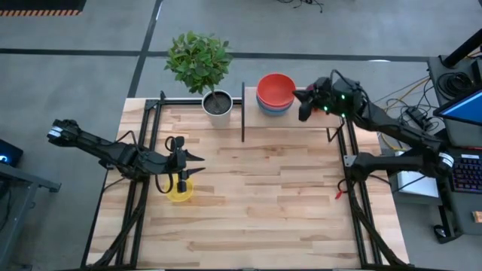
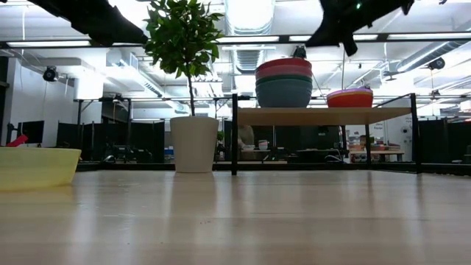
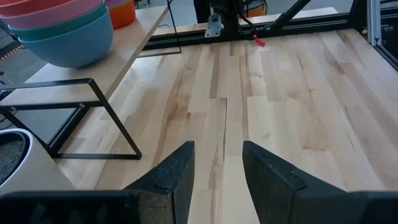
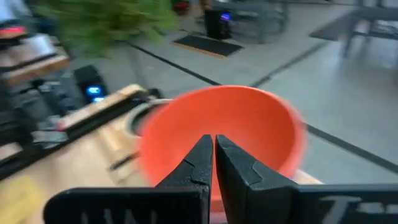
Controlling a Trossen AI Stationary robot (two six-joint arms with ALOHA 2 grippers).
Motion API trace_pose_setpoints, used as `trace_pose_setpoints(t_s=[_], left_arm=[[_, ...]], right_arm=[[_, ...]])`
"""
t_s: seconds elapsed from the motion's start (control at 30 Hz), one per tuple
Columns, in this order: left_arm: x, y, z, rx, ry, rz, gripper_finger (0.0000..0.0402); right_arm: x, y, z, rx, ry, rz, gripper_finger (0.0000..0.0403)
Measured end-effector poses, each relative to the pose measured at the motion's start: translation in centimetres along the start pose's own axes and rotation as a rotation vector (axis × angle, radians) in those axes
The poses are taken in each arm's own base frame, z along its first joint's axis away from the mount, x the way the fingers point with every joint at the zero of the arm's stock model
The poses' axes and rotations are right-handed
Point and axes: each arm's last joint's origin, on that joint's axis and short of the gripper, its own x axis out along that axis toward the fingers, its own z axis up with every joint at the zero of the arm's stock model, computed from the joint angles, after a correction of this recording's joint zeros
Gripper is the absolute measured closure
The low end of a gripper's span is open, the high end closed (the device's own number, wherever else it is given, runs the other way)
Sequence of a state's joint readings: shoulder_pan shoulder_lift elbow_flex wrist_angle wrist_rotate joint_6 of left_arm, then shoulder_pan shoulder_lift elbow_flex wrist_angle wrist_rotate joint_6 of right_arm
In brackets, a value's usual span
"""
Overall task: Place and stack bowls onto a shelf
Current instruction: Stack the orange bowl on top of the pink bowl on the shelf, then stack the yellow bowl on top of the purple bowl on the shelf
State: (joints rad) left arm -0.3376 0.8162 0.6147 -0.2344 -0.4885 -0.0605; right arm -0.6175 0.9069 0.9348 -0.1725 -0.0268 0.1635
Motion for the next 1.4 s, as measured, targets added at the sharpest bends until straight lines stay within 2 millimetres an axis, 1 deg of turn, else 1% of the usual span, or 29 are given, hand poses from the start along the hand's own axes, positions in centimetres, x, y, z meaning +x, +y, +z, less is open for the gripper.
trace_pose_setpoints(t_s=[0.07,0.13,0.27,0.37,0.47,0.6,0.67,0.73,0.8,0.87,0.93,0.97,1.07,1.2,1.3,1.4], left_arm=[[0.0,0.0,0.0,-0.014,0.000,0.000,0.0283],[0.0,0.0,0.0,-0.049,0.001,0.000,0.0283],[0.1,-0.1,-0.3,-0.132,0.025,0.003,0.0283],[0.3,-0.1,-0.3,-0.206,0.096,0.017,0.0283],[0.5,-0.3,0.2,-0.328,0.212,0.062,0.0283],[2.0,-1.1,0.2,-0.465,0.375,0.160,0.0283],[3.0,-1.6,-0.2,-0.521,0.486,0.229,0.0283],[3.8,-2.2,-1.2,-0.570,0.659,0.304,0.0283],[4.4,-2.8,-2.3,-0.606,0.865,0.375,0.0283],[5.1,-3.4,-2.8,-0.620,1.030,0.434,0.0283],[5.8,-4.0,-2.8,-0.617,1.143,0.466,0.0283],[6.3,-4.4,-2.7,-0.614,1.172,0.471,0.0283],[7.8,-5.3,-2.3,-0.583,1.210,0.447,0.0283],[9.3,-6.4,-1.9,-0.522,1.237,0.398,0.0283],[9.9,-6.7,-1.9,-0.510,1.244,0.396,0.0283],[10.1,-6.8,-2.5,-0.520,1.250,0.416,0.0285]], right_arm=[[-0.5,1.1,-0.3,-0.011,0.002,0.057,0.0394],[-0.9,2.4,-1.2,-0.022,0.019,0.121,0.0394],[-1.3,5.3,-3.6,-0.047,0.074,0.270,0.0394],[-1.6,7.5,-5.1,-0.081,0.104,0.346,0.0394],[-2.1,9.5,-6.5,-0.142,0.150,0.386,0.0394],[-3.4,12.0,-8.0,-0.213,0.203,0.453,0.0394],[-4.1,13.0,-8.4,-0.235,0.205,0.488,0.0394],[-4.9,13.9,-8.7,-0.253,0.206,0.527,0.0394],[-5.6,14.5,-9.0,-0.270,0.203,0.548,0.0394],[-6.2,15.0,-9.2,-0.285,0.196,0.551,0.0394],[-6.6,15.4,-9.4,-0.298,0.192,0.552,0.0394],[-6.7,15.6,-9.5,-0.303,0.191,0.554,0.0394],[-7.1,15.8,-9.8,-0.316,0.195,0.565,0.0394],[-7.3,16.1,-9.9,-0.329,0.195,0.580,0.0394],[-7.3,16.2,-10.0,-0.332,0.197,0.585,0.0394],[-7.3,16.3,-10.2,-0.338,0.205,0.588,0.0394]])
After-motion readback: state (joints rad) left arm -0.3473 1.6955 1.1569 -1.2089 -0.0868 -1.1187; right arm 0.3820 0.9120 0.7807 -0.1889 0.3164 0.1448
